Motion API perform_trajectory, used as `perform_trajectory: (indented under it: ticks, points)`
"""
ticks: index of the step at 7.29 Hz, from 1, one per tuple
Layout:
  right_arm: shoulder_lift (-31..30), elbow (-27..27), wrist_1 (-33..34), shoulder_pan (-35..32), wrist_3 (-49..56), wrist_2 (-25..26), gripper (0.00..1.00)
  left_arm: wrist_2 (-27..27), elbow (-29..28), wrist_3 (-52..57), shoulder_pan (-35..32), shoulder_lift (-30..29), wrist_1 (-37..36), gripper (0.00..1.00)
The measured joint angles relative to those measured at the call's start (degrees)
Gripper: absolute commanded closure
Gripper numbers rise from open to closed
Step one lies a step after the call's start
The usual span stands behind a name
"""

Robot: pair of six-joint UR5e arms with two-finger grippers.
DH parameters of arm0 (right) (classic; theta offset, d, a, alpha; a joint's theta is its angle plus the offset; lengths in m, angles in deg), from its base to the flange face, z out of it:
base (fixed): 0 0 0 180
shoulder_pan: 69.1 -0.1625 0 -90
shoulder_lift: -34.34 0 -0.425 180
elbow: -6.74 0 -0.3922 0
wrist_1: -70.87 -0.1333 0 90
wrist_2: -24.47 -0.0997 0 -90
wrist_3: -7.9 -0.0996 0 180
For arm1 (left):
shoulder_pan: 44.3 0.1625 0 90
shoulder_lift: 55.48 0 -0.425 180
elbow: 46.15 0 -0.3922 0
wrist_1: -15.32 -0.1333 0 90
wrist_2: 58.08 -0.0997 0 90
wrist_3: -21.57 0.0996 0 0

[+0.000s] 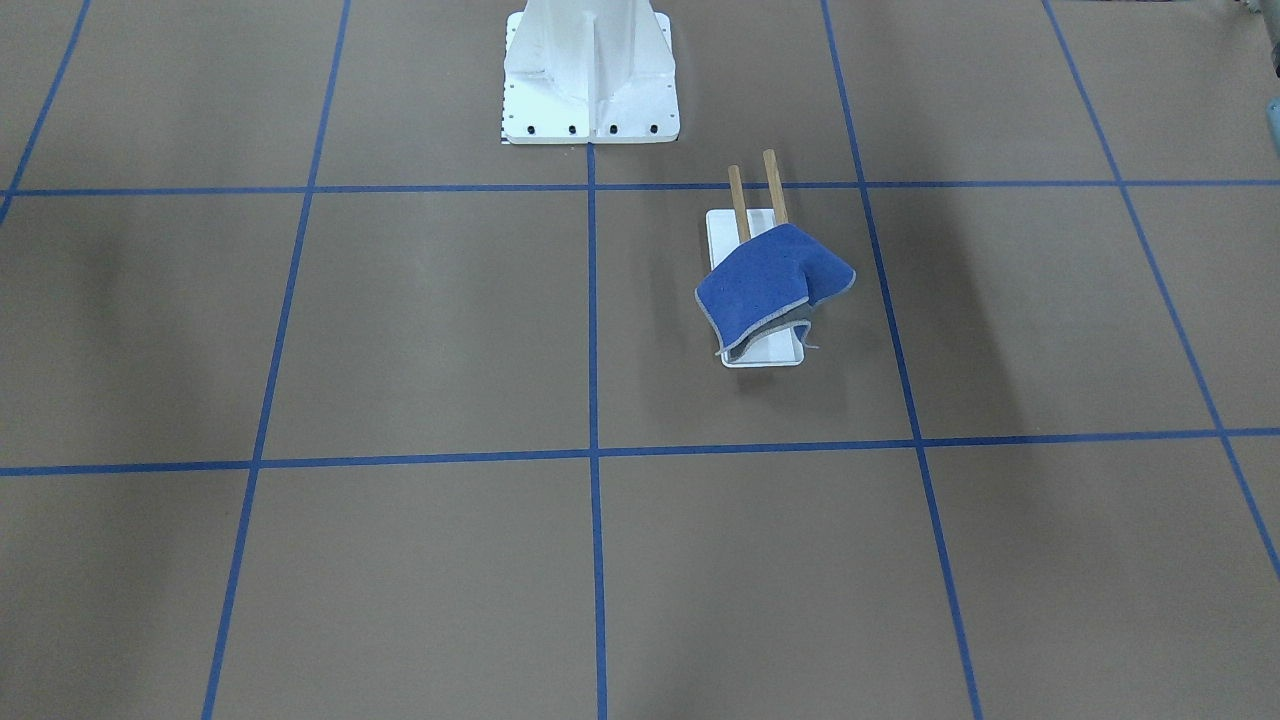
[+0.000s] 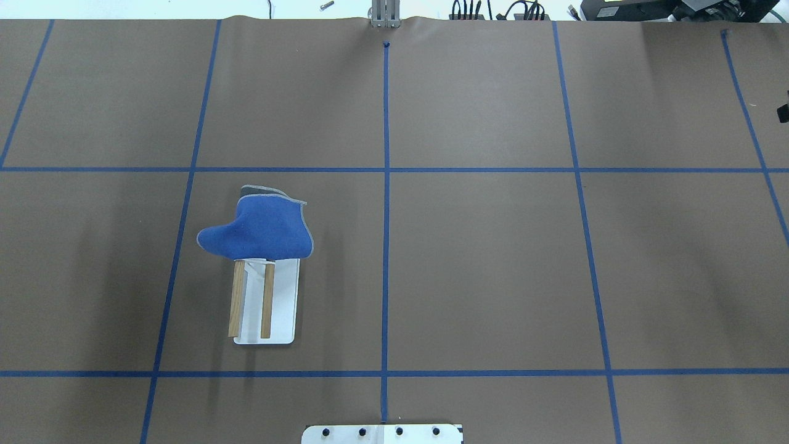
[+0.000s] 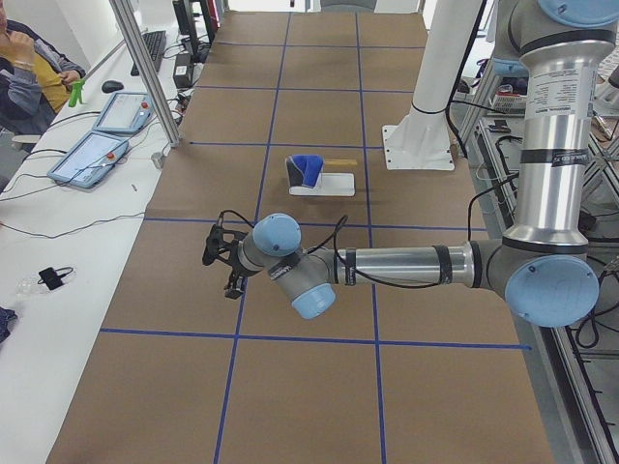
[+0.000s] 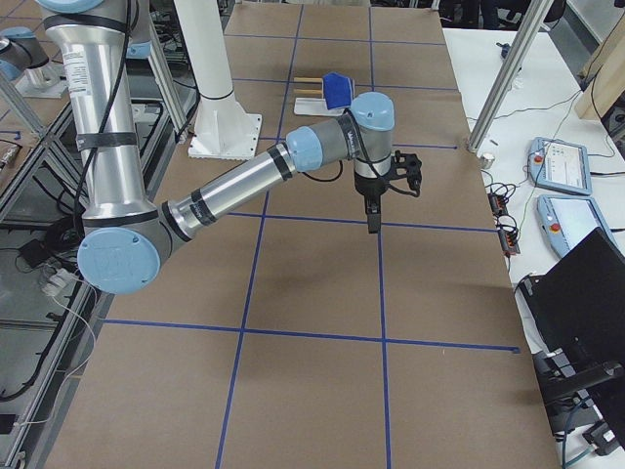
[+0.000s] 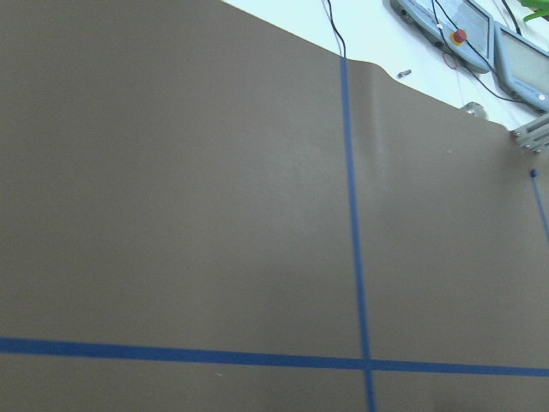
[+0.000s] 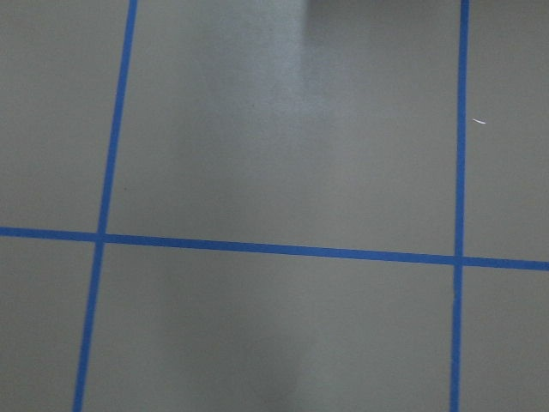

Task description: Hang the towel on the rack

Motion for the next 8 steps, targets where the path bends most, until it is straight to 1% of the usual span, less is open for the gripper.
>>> perform_trajectory:
  ticks: [1,2,3,4,5,6,7,8]
  points:
    - [-0.07,4.01,-0.04,-1.96,6.3,-0.35,0.0,-2.67,0.16,8.31,-1.61,0.15,-4.06,0.03]
    - [-0.09,7.24,-0.08,-2.98,10.94,-0.42,0.0,-4.22,1.06,15.43,-3.47,0.09,-10.17,0.03]
    - [-0.15,9.88,-0.1,-3.37,14.29,-0.41,0.0,-4.72,3.75,20.46,-5.03,-0.19,-19.42,0.03]
    - [-0.24,11.76,-0.11,-3.5,16.68,-0.44,0.0,-4.68,7.65,24.53,-5.79,-0.44,-30.14,0.02]
    - [-0.41,12.64,-0.12,-3.53,17.99,-0.55,0.0,-3.81,11.19,28.54,-6.09,-0.6,-40.35,0.02]
    - [-0.62,12.88,-0.12,-3.55,18.54,-0.66,0.0,-1.32,13.81,32.05,-6.22,-0.46,-48.52,0.02]
    - [-0.71,12.93,-0.12,-3.56,18.75,-0.71,0.0,1.23,15.33,34.03,-6.29,-0.09,-52.83,0.02]
    - [-0.74,12.93,-0.12,-3.56,18.81,-0.81,0.0,2.43,15.84,34.63,-6.28,0.13,-54.35,0.02]
